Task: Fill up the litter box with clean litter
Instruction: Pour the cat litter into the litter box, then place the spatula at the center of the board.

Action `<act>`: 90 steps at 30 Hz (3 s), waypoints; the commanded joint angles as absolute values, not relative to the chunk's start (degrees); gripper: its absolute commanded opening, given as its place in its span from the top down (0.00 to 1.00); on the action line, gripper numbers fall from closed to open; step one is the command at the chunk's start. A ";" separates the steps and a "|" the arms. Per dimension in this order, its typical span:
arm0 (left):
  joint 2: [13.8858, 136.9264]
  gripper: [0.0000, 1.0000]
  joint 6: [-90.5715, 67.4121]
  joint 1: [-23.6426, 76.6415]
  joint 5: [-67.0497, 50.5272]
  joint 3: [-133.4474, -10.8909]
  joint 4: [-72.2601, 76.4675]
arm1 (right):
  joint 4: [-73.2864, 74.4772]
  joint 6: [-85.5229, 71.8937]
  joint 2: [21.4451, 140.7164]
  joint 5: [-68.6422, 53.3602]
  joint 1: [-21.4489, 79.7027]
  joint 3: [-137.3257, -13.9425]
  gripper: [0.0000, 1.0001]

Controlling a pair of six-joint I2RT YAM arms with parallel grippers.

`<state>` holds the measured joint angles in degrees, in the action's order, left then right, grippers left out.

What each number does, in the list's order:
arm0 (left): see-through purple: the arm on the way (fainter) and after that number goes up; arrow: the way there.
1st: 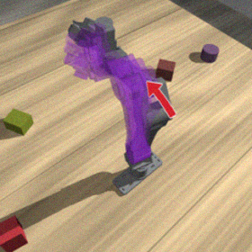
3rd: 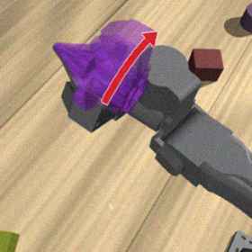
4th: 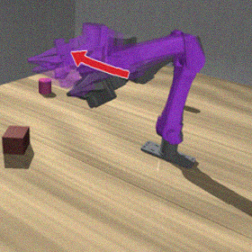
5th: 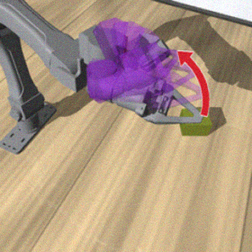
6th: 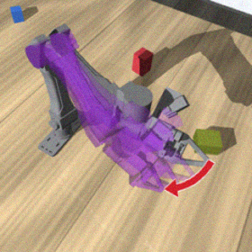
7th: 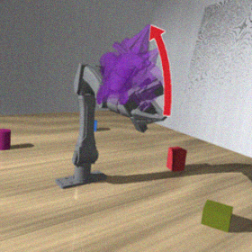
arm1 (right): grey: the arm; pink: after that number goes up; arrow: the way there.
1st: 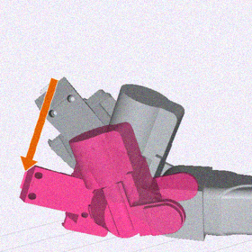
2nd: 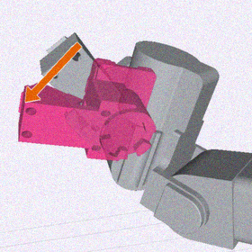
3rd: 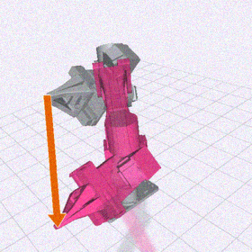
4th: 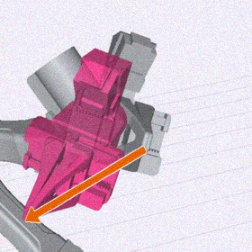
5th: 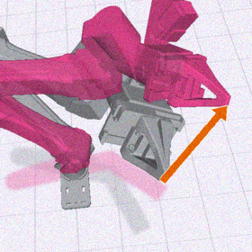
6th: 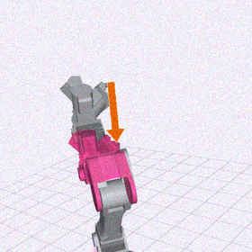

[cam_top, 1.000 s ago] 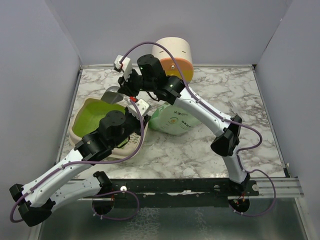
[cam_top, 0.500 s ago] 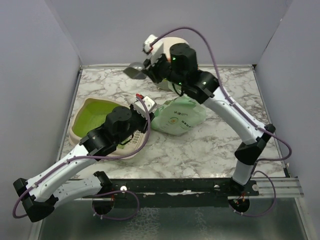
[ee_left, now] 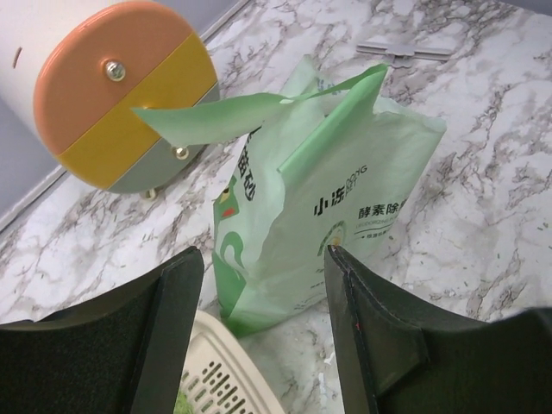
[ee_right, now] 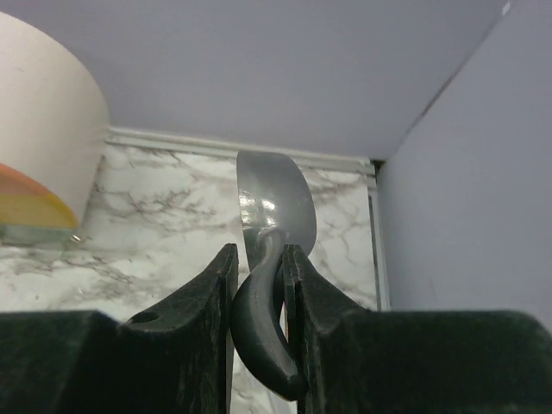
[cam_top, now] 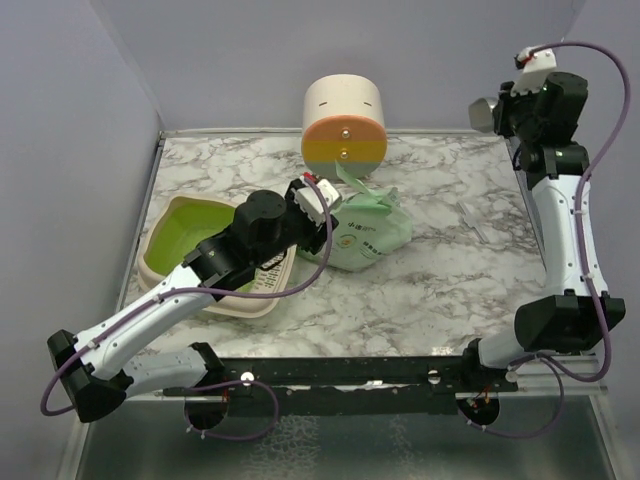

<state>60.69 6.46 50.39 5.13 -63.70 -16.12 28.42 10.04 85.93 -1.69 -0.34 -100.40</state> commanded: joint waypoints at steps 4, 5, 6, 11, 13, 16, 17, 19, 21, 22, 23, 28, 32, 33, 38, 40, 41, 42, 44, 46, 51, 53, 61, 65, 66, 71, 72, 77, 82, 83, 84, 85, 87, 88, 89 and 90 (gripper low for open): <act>65.77 0.38 9.13 50.71 -4.81 -67.18 -12.86 | 20.50 5.34 81.46 -16.57 -16.30 -83.60 0.99; 66.42 0.38 9.10 50.69 -5.25 -67.26 -12.67 | 19.65 5.05 81.17 -17.40 -17.40 -81.55 0.99; 66.99 0.38 8.98 50.71 -5.56 -67.27 -12.33 | 19.01 4.72 81.03 -18.37 -18.34 -79.94 0.99; 69.14 0.38 9.04 50.69 -6.10 -67.14 -10.59 | 17.90 2.35 79.24 -27.76 -22.96 -74.29 0.99; 69.90 0.38 9.04 50.71 -6.60 -67.21 -10.22 | 19.31 1.98 77.92 -31.25 -23.85 -72.83 0.99; 70.92 0.38 8.98 50.71 -7.31 -67.23 -9.86 | 20.84 2.17 75.16 -34.31 -24.31 -70.06 0.99; 71.26 0.38 9.01 50.67 -7.42 -67.15 -9.67 | 22.05 2.52 74.68 -35.94 -24.34 -69.51 0.99; 71.89 0.38 9.04 50.67 -7.77 -67.15 -9.49 | 27.15 3.82 74.22 -38.94 -24.35 -69.64 0.99; 72.48 0.38 9.03 50.68 -8.28 -67.10 -9.17 | 31.66 5.74 73.57 -39.83 -24.43 -69.36 0.99; 72.65 0.38 9.05 50.71 -8.47 -67.14 -9.11 | 33.49 6.97 73.02 -40.16 -24.43 -68.77 0.99; 72.82 0.38 8.99 50.71 -8.58 -67.22 -9.06 | 35.56 8.48 72.30 -40.16 -24.43 -68.26 0.99; 73.51 0.38 9.38 50.71 -9.09 -67.71 -9.07 | 47.93 18.51 72.38 -39.62 -24.56 -66.66 0.99; 73.99 0.38 9.57 50.67 -9.44 -67.85 -8.82 | 50.61 22.34 70.77 -41.83 -25.48 -62.50 0.99; 74.12 0.38 9.66 50.71 -9.55 -67.85 -8.85 | 51.16 23.16 70.60 -42.72 -25.49 -61.92 0.99; 74.18 0.38 9.84 50.67 -9.67 -67.42 -9.04 | 55.39 27.09 73.95 -44.30 -25.55 -62.17 0.99; 74.18 0.38 9.91 50.71 -9.59 -67.34 -9.21 | 56.98 28.72 76.19 -44.66 -25.58 -62.75 0.99; 74.14 0.38 9.92 50.71 -9.58 -67.26 -9.23 | 58.37 29.72 77.65 -44.65 -25.55 -63.36 0.99; 74.10 0.38 9.94 50.71 -9.54 -67.16 -9.29 | 59.68 30.55 79.10 -44.82 -25.62 -63.85 0.99; 73.94 0.38 9.96 50.77 -9.43 -66.79 -9.20 | 61.97 32.27 81.36 -45.10 -25.94 -64.64 0.99; 73.74 0.38 9.97 50.65 -9.16 -66.50 -9.15 | 63.11 33.37 82.59 -44.47 -26.18 -64.78 0.99; 73.66 0.38 10.17 50.69 -8.92 -66.03 -8.96 | 65.40 36.95 85.41 -41.50 -26.71 -64.19 0.98; 73.96 0.38 10.19 50.70 -9.17 -66.24 -8.94 | 65.29 38.03 86.10 -39.95 -26.72 -63.76 0.98; 74.42 0.38 10.55 50.70 -10.02 -66.76 -8.72 | 61.97 39.02 88.88 -34.31 -26.89 -61.13 0.97; 74.35 0.38 10.72 50.64 -10.11 -66.58 -8.58 | 59.80 39.81 89.82 -31.99 -26.89 -58.59 0.94; 74.40 0.38 10.77 50.69 -10.11 -66.41 -8.46 | 59.14 40.18 90.23 -31.62 -26.89 -57.95 0.93; 74.77 0.38 10.79 50.71 -10.37 -66.23 -8.12 | 54.89 41.57 90.99 -30.41 -26.89 -54.79 0.89; 74.73 0.38 10.81 50.73 -10.44 -66.22 -8.00 | 53.81 41.71 90.76 -29.97 -26.89 -54.17 0.88; 74.86 0.38 10.59 50.71 -10.54 -66.16 -7.74 | 50.23 43.31 89.80 -27.52 -26.89 -51.07 0.77; 74.83 0.38 10.52 50.71 -10.46 -65.61 -7.43 | 47.98 43.56 87.41 -26.22 -26.89 -48.00 0.63; 74.88 0.38 10.44 50.67 -10.46 -65.53 -7.39 | 47.69 43.30 87.01 -26.17 -26.89 -47.68 0.63; 74.88 0.38 10.39 50.66 -10.50 -65.55 -7.32 | 47.65 43.11 86.71 -26.44 -26.96 -47.58 0.63; 74.88 0.38 10.41 50.65 -10.49 -65.44 -7.28 | 47.62 42.84 86.56 -26.75 -26.97 -47.43 0.63; 74.96 0.38 10.43 50.64 -10.55 -65.39 -7.23 | 47.57 42.11 86.28 -27.04 -26.98 -47.66 0.63; 74.91 0.38 10.44 50.63 -10.55 -65.38 -7.28 | 47.55 41.84 86.16 -27.09 -26.98 -47.68 0.63; 74.80 0.38 10.42 50.63 -10.55 -65.31 -7.29 | 47.45 41.58 85.97 -26.95 -26.98 -47.80 0.63; 74.70 0.38 10.38 50.63 -10.50 -65.26 -7.29 | 47.20 41.08 85.61 -26.69 -26.98 -47.81 0.63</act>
<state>74.61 10.24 50.39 -8.75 -65.87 -9.23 51.53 37.52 86.11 -41.36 -26.94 -48.84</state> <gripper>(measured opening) 0.620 0.369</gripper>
